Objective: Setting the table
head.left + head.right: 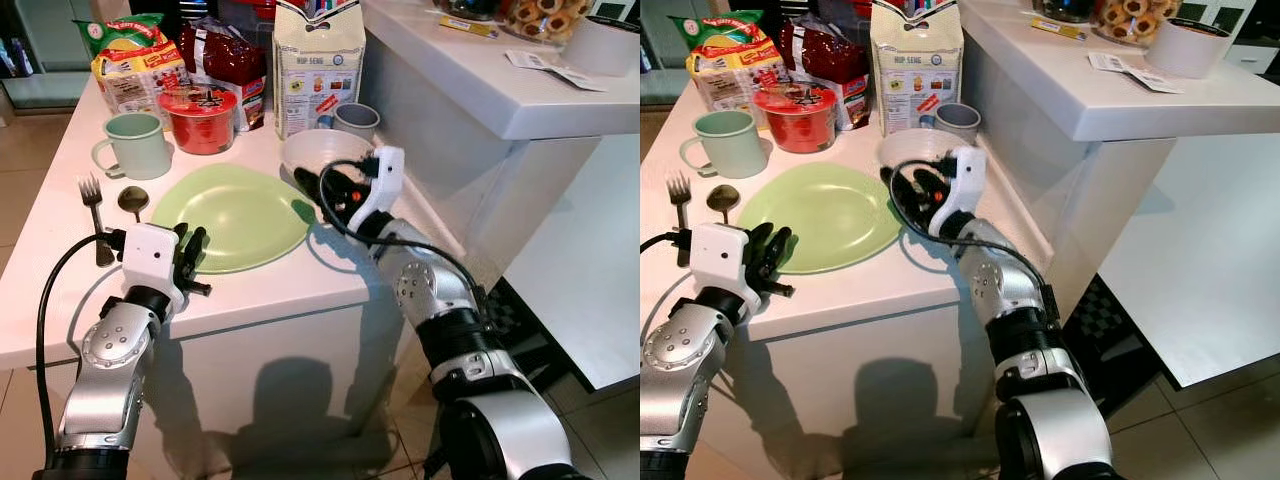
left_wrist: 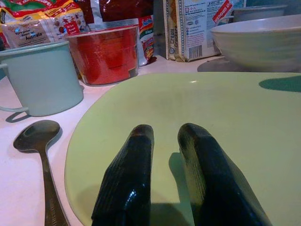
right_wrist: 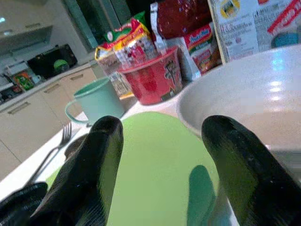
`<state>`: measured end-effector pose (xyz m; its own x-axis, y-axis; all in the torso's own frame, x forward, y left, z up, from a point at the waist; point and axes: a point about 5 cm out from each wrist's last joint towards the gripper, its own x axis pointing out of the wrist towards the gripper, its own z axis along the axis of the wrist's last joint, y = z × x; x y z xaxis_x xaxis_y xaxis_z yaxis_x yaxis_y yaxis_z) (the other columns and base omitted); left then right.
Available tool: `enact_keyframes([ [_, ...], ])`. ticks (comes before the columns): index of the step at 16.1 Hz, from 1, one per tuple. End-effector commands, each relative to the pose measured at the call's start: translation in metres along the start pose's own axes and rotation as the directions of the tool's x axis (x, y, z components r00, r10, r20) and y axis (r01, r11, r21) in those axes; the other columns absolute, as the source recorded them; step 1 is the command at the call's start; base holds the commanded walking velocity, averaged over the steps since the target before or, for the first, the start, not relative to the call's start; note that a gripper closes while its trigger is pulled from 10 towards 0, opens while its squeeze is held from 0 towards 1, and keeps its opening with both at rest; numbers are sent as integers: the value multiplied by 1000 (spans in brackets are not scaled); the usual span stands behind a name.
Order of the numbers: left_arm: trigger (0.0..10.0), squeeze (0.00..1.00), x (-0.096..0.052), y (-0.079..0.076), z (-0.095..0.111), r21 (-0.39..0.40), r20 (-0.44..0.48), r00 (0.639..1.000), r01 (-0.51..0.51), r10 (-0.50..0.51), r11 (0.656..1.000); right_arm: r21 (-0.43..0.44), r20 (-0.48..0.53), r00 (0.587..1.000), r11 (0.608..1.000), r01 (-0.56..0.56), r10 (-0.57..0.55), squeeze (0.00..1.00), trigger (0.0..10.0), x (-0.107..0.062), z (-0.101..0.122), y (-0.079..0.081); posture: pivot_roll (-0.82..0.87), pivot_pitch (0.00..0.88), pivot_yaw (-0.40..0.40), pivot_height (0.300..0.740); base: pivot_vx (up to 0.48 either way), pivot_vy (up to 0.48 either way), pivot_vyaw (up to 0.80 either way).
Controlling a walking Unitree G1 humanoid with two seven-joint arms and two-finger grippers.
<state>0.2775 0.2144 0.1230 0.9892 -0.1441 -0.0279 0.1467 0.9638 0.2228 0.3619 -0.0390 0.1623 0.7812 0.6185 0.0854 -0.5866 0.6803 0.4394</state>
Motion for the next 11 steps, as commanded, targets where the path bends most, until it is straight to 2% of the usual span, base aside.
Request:
enact_keyframes([
  [1, 10000, 0, -14, -20, -56, -75, -264, 962, 46, -65, 996, -5, 8, 1000, 1000, 3, -3, 1000, 10000, 1, -1, 3, 204, 0, -117, 740, 0, 0, 0],
  [3, 10000, 0, -13, -19, -55, -75, -259, 964, 45, -63, 996, -49, -6, 1000, 998, 30, -30, 1000, 10000, 2, 0, 1, 205, 0, -117, 740, 0, 0, 0],
  [4, 10000, 0, -12, -18, -54, -75, -257, 964, 44, -62, 996, -61, -11, 999, 997, 38, -39, 0, 10000, 2, -1, 1, 205, 0, -117, 740, 0, 0, 0],
  [5, 10000, 0, -6, -14, -44, -53, -226, 972, 50, -61, 997, -64, -16, 998, 997, 52, -53, 0, 10000, 2, -2, -2, 205, 0, -114, 740, 0, 0, 0],
  [11, 10000, 0, 2, 12, -11, -16, -131, 991, -13, 11, 1000, -59, -34, 998, 997, 57, -59, 0, 10000, 0, -9, -2, 211, 0, -108, 740, 0, 0, 0],
])
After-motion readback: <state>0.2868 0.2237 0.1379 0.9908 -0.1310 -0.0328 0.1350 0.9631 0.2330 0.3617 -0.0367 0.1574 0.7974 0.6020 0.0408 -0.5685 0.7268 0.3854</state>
